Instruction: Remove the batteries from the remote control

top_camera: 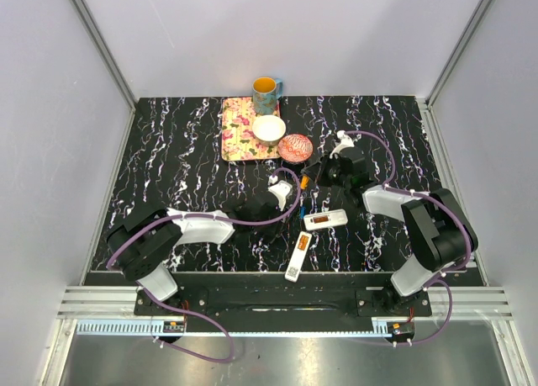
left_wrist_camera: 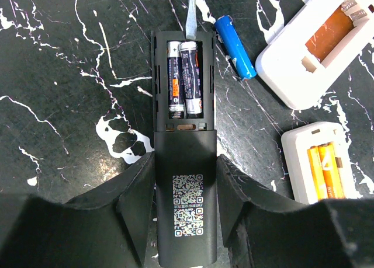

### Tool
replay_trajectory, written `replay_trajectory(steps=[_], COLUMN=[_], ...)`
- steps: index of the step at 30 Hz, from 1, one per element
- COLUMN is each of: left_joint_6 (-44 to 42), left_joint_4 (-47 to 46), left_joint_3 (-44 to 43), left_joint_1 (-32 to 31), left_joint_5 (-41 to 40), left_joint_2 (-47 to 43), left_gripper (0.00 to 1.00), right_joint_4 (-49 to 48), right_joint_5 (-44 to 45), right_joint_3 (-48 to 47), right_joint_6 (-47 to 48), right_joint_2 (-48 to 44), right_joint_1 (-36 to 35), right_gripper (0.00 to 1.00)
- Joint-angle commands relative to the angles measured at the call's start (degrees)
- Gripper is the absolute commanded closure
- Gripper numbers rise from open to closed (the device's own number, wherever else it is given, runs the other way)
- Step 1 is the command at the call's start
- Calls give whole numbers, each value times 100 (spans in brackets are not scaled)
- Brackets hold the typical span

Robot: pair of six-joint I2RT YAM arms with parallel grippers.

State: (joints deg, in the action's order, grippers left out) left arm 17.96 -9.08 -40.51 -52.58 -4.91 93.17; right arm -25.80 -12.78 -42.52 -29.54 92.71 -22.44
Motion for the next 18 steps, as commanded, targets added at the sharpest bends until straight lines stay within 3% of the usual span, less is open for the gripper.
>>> replay_trajectory(steps=[1, 18], left_joint_6=[-11, -46], left_joint_4=[794, 653], left_joint_3=[123, -114], left_joint_1=[37, 142], left_joint_5=[122, 332], left_joint_2=[352, 457], left_gripper=[100, 100], right_joint_4=[-215, -487], right_joint_5=[-216, -1016], right_joint_3=[-160, -72], right_joint_6=[62, -350], right_joint_2=[20, -165], right_joint_1=[2, -6], right_gripper=[100, 100])
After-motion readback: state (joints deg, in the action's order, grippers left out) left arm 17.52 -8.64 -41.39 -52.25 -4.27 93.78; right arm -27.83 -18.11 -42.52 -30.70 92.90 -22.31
